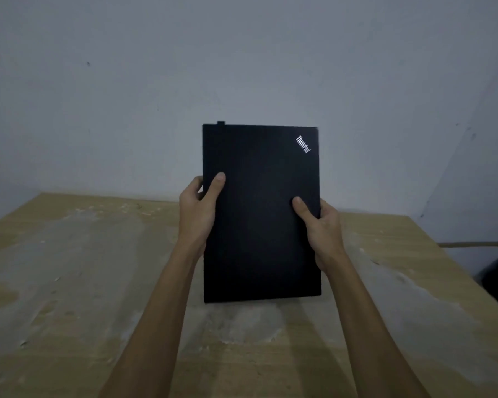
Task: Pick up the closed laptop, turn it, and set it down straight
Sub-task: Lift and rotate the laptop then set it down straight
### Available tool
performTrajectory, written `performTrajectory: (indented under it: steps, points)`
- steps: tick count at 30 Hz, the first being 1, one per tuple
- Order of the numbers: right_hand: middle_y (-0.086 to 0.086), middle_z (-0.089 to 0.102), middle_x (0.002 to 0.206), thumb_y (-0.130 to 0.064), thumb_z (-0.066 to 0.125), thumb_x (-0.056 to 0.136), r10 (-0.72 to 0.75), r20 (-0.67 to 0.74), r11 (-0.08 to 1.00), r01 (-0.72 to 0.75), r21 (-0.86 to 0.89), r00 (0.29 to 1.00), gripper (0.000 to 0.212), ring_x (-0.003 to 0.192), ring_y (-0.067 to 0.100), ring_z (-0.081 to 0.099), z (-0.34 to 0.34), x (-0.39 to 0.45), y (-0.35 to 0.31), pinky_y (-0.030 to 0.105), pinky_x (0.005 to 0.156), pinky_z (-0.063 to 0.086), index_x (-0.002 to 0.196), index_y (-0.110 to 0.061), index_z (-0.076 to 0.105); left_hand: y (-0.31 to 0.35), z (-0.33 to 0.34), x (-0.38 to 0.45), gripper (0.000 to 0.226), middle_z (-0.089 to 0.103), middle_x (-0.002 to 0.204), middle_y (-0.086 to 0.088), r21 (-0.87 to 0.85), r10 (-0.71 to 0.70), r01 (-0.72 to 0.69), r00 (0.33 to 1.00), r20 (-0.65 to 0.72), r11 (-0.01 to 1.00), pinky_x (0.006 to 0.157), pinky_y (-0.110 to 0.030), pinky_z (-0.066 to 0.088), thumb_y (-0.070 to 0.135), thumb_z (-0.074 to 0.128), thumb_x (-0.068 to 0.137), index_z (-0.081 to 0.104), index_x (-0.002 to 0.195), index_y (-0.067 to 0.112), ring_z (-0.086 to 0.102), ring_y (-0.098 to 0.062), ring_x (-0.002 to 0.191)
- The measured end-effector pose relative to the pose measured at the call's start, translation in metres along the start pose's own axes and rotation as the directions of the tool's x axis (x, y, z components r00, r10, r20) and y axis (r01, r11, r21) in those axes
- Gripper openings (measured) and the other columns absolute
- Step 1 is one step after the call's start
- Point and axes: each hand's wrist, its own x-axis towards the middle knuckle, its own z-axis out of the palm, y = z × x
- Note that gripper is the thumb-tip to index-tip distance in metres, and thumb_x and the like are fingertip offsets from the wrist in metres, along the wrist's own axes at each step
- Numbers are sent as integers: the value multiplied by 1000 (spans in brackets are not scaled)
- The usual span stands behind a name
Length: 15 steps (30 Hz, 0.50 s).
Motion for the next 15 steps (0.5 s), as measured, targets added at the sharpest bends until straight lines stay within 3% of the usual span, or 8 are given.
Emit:
performTrajectory:
  steps: [5, 10, 12, 15]
  points:
    - [1, 79, 113, -27, 73, 96, 14, -175, 986, 15, 164, 984, 31, 100, 16, 76, 9, 10, -11, 30, 80, 63, 122, -10, 71, -3, -4, 2, 26, 82, 94, 0, 97, -81, 72, 992, 93, 993, 71, -30, 63, 34, 74, 93, 75, 104, 11, 79, -18, 85]
    - [-4, 77, 117, -31, 72, 96, 12, -292, 961, 70, 267, 956, 36, 103, 11, 74, 17, 18, -14, 30, 85, 62, 127, -13, 69, -8, -6, 6, 30, 80, 81, 3, 65, -110, 113, 993, -45, 991, 54, -22, 56, 38, 82, 84, 76, 94, 10, 75, -10, 70]
    - [-4, 77, 118, -31, 73, 96, 38, -333, 947, 73, 313, 942, 37, 106, 13, 74, 23, 18, -11, 34, 90, 61, 128, -13, 69, -10, -3, 3, 30, 79, 86, 3, -35, -147, 145, 986, -80, 989, 57, -23, 58, 36, 83, 84, 75, 96, 10, 74, -9, 73]
    - [-2, 78, 115, -30, 72, 96, 90, -380, 915, 75, 397, 921, 33, 104, 16, 75, 37, 18, -8, 38, 89, 62, 124, -13, 71, -14, 7, -4, 28, 78, 102, 1, -217, -166, 125, 970, -178, 968, 74, -31, 63, 29, 85, 83, 73, 104, 16, 76, -13, 90]
